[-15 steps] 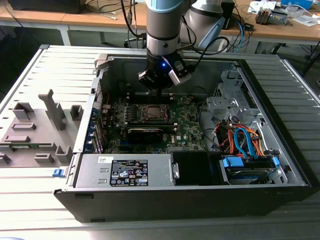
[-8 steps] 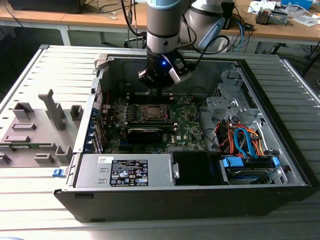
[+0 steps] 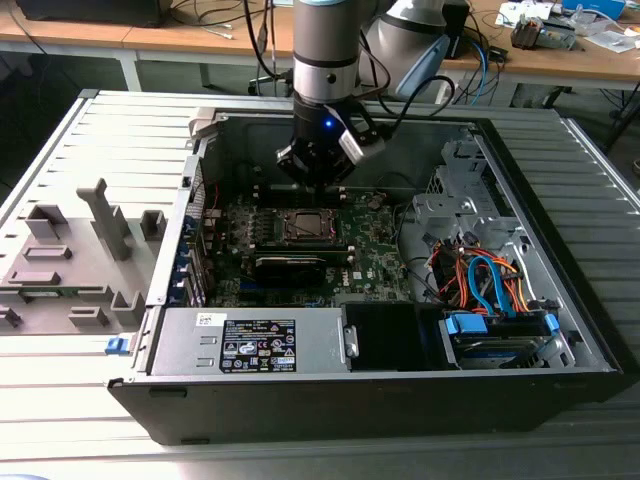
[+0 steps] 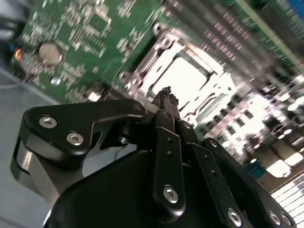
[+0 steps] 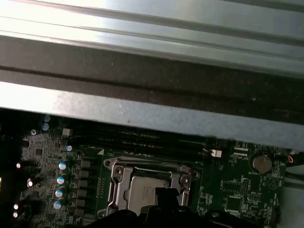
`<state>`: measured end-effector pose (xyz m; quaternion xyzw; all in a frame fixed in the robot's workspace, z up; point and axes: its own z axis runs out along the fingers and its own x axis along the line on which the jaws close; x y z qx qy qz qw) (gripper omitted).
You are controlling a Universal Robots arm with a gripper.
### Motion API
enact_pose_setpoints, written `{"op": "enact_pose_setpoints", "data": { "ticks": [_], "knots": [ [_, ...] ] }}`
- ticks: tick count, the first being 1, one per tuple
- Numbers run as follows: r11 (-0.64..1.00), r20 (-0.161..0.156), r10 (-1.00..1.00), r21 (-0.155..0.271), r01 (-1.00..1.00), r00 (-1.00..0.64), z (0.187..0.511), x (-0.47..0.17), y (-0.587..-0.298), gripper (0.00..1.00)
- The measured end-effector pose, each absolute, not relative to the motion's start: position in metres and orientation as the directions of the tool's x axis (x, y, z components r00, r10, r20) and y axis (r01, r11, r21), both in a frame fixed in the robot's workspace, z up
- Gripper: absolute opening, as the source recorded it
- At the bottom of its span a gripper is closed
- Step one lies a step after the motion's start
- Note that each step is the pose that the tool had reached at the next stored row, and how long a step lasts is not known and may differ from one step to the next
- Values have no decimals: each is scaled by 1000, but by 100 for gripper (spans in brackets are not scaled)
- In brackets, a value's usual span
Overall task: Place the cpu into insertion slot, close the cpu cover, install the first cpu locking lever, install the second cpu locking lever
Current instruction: 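Install the second cpu locking lever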
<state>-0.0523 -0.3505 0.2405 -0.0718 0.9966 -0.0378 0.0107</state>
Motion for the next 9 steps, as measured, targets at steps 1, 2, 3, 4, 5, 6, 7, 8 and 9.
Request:
{"op": "enact_pose_setpoints", "data": {
  "ticks": [1,2,3,4,5,6,7,8,9],
  "knots": [
    [985,-13,-144,-97,-142,-989,241,-52,-351,11],
    [983,-11,-144,-113,-142,-990,241,-52,-351,11],
    [981,-8,-140,-134,-138,-990,241,-52,-351,11],
    [982,-7,-132,-136,-130,-991,240,-52,-351,11],
    [985,-7,-108,-137,-106,-994,240,-52,-351,11],
    [987,-7,-86,-136,-84,-996,238,-52,-351,11],
    [989,-7,-65,-135,-63,-998,237,-52,-351,11],
    [990,-8,-53,-133,-52,-999,237,-52,-351,11],
    [990,-8,-51,-131,-49,-999,237,-52,-351,11]
  ]
}}
